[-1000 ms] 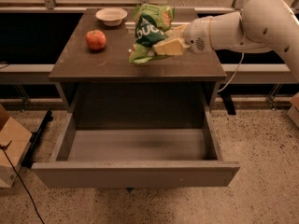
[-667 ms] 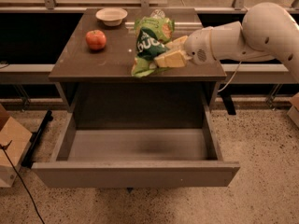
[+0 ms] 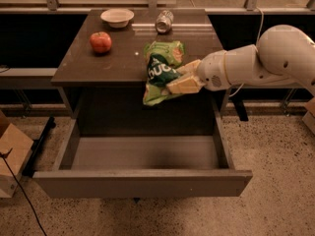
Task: Place green rice chip bag into top drawer
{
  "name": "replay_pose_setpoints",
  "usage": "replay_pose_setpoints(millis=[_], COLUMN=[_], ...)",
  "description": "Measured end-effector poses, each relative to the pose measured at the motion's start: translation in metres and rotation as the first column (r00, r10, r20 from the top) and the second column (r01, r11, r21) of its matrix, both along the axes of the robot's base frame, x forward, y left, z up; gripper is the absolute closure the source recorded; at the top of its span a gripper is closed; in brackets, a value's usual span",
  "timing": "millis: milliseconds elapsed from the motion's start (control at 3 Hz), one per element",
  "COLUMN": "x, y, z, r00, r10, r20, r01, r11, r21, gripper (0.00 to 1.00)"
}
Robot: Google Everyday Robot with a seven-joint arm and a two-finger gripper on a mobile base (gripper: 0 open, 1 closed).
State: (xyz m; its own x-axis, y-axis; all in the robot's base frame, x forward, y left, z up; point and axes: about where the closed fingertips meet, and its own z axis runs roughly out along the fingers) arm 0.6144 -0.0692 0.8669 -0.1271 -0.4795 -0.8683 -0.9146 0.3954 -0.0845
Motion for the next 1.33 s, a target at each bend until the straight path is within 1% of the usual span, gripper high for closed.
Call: replay_pose_setpoints(millis=[333,667,1000,1333], x=[-0.033,-0.060,-0.078,-0.090], y=[-0.001,-0.007,-0.016,-0.030], z=[-0.025,-0.051,-0.080,-0.113], r00=[0.9994,0.9994,0.9979,0.9910], r10=[0.035,0.025,-0.004,-0.051], r20=[-0.006,-0.024,-0.065,-0.124], r01=[-0.035,-0.027,-0.005,0.031], r11=[0.998,0.996,0.992,0.986], r21=[-0.048,-0.086,-0.125,-0.165], gripper=[1.00,1.00,1.00,1.00])
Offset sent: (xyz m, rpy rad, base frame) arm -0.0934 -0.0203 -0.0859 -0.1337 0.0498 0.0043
